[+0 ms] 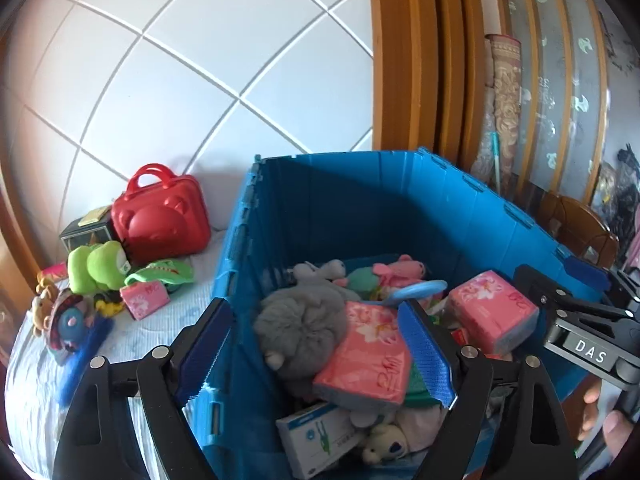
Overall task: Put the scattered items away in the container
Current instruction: 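Open both grippers over the box and move back to the table, then grasp the maroon California knit hat with left gripper while right gripper grasps the pink tissue pack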
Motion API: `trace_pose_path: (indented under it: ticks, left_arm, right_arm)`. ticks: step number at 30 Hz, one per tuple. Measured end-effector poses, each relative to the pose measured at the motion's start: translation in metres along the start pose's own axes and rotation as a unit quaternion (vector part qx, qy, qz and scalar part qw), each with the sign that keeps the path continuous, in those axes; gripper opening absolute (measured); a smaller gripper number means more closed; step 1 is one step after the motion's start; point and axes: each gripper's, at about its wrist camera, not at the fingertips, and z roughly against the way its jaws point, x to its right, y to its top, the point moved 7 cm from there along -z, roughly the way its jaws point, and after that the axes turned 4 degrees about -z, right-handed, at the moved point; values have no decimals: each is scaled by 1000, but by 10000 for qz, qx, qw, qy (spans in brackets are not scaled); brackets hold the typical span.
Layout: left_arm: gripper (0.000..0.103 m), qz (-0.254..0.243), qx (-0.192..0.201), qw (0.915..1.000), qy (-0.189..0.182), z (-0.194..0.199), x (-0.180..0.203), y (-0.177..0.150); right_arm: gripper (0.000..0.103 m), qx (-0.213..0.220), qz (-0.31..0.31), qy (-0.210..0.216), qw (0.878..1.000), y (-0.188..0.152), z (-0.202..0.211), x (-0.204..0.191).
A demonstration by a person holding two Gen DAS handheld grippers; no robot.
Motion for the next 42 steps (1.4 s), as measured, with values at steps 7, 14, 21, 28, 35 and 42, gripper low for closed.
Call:
trace_pose_path:
  ticks: [7, 14, 21, 28, 35, 42]
  left_arm:
    - [100, 349, 95, 9966, 737, 27, -77, -17]
    - [100, 866, -75, 9876, 1311, 52, -184, -57]
    - [100, 1053, -354, 9786, 1732, 78, -320, -132]
    - [100, 1202, -898, 9641, 2189, 90, -465, -215]
    - [100, 1646, -1239, 9547, 2147, 69, -542, -252]
    - [99, 1749, -1616, 9476, 2131, 22, -571, -256]
  right_arm:
    - [103, 241, 234, 575, 9978, 6, 13, -65]
    - [103, 412, 604, 1262, 9893, 0, 32, -174]
    - [103, 257, 735, 1496, 9857, -39, 32, -306]
    - [103, -588, 972, 1471, 9826, -112, -8, -426]
    - [103, -1320, 1264, 1411, 9730, -157, -58, -489]
    - [103, -1576, 1389, 1647, 9637, -155, -109, -532]
